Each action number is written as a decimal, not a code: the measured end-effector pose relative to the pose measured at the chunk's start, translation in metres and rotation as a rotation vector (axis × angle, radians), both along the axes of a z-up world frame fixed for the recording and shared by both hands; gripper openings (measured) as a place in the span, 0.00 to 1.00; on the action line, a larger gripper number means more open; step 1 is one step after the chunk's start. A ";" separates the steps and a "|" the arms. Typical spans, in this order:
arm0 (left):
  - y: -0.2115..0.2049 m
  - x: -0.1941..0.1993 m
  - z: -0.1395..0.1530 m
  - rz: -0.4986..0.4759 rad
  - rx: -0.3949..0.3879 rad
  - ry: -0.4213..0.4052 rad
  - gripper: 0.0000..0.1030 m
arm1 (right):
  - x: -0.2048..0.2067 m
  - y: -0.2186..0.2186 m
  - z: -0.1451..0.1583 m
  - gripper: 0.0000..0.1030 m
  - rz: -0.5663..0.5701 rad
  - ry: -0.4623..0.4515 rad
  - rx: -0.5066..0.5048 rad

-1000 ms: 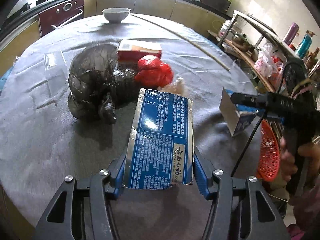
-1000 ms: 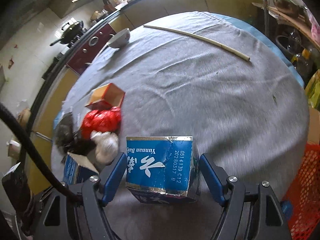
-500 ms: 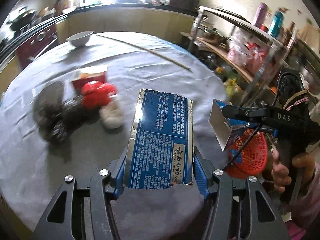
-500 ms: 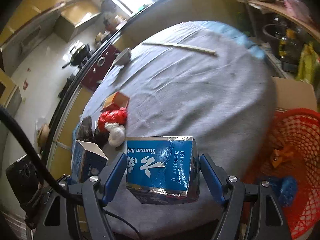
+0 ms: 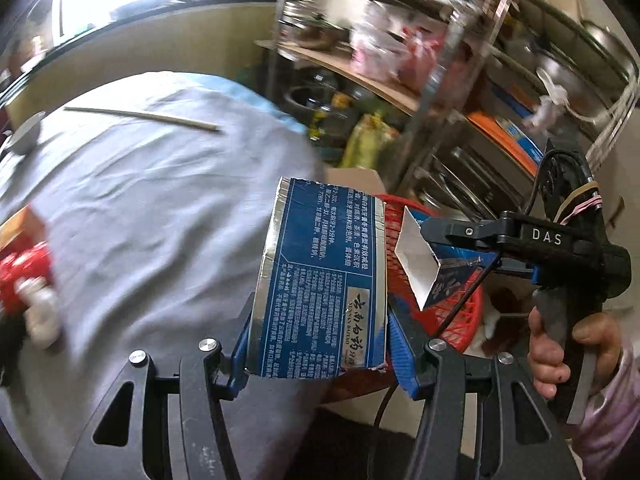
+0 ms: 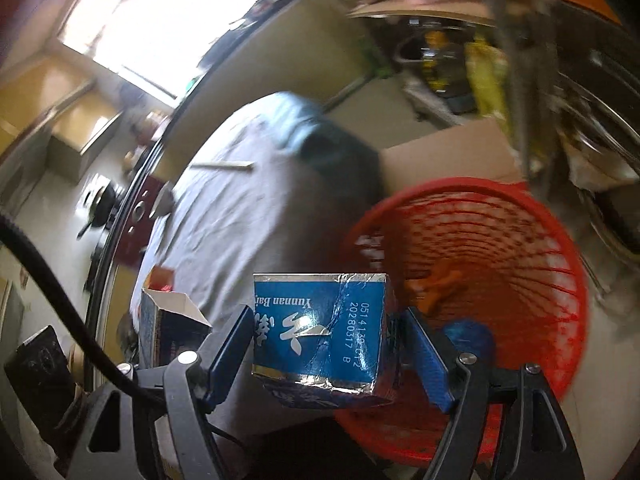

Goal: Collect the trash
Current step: 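Drop the milk box into the red basket with the right tool while the left tool drops the carton, then move both open tools back over the table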

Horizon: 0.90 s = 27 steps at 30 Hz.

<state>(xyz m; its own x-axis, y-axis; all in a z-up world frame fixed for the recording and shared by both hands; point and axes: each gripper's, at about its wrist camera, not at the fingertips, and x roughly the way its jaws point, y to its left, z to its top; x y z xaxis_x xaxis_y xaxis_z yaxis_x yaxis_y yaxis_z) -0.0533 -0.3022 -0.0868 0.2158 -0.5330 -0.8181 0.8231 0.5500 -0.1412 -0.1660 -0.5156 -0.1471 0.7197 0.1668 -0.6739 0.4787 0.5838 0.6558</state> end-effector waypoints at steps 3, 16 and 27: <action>-0.028 -0.009 -0.006 -0.057 0.020 0.008 0.58 | -0.017 -0.019 -0.010 0.77 -0.058 0.016 0.039; -0.014 -0.008 0.002 -0.028 0.047 -0.041 0.62 | -0.043 -0.054 -0.005 0.77 -0.178 -0.020 0.048; 0.131 0.009 0.026 0.288 0.045 -0.141 0.64 | 0.013 0.003 0.021 0.77 0.004 -0.081 -0.012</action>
